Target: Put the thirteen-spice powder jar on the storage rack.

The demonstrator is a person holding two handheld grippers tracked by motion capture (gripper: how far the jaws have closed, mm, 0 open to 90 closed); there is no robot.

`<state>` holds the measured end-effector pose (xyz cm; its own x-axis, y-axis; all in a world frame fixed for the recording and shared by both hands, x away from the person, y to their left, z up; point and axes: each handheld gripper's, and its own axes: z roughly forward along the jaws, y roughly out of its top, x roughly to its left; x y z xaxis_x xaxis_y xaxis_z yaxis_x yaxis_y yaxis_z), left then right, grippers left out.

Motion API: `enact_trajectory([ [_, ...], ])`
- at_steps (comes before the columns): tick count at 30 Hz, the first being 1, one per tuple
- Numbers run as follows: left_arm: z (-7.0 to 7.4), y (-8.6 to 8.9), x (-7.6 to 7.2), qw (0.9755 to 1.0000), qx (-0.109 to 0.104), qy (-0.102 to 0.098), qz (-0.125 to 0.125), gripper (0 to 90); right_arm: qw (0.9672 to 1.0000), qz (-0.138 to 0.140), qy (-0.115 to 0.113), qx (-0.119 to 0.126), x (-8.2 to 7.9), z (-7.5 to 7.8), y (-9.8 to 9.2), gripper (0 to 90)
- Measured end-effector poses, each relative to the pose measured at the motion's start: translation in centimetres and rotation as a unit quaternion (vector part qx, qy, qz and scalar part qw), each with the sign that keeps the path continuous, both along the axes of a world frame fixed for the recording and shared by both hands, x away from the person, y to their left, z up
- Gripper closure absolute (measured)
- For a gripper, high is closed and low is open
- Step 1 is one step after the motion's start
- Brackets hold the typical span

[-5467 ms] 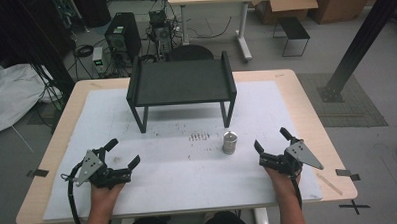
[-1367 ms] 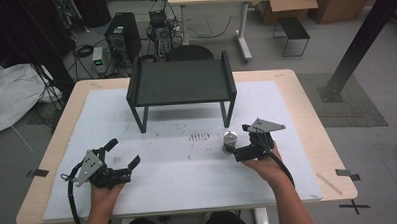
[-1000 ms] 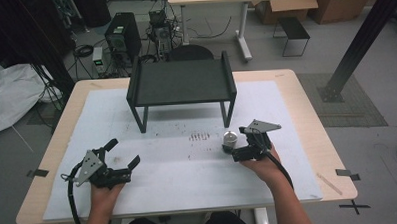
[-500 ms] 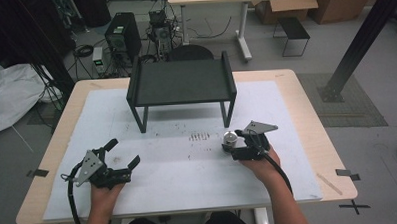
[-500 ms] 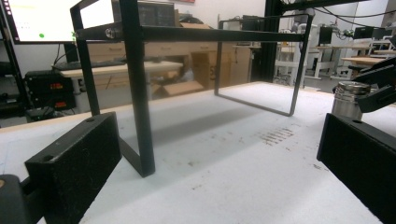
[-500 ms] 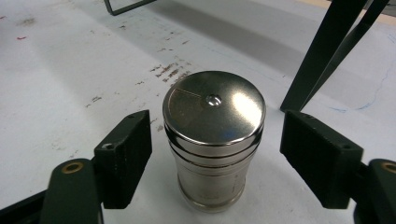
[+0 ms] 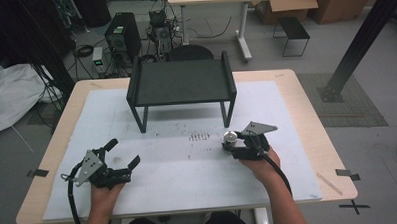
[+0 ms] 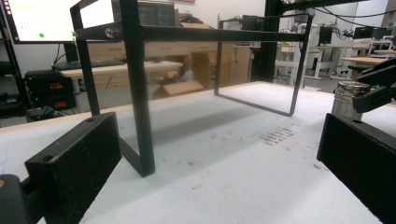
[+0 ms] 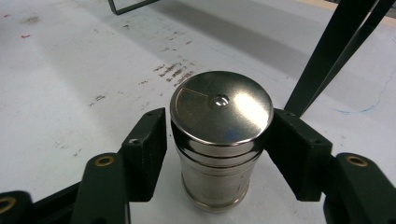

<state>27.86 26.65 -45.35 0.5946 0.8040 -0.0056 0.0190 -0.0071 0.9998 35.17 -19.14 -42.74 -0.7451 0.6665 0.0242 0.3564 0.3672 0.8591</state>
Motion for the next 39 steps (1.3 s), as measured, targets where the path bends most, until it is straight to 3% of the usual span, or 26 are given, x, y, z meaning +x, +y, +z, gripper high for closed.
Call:
enact_trajectory([
  [7, 0.0, 0.0, 0.0, 1.0000, 0.000, 0.000, 0.000, 0.4, 1.0000, -0.001, -0.002, -0.004, -0.1, 0.0, 0.0, 48.2],
  [20, 0.0, 0.0, 0.0, 1.0000, 0.000, 0.001, 0.000, 0.4, 1.0000, 0.002, 0.001, -0.009, 0.0, 0.5, 0.2, 49.2],
  [39, 0.0, 0.0, 0.0, 1.0000, 0.000, 0.002, -0.001, 0.4, 0.9992, 0.040, -0.004, -0.007, 0.2, 5.2, 1.0, 49.2],
])
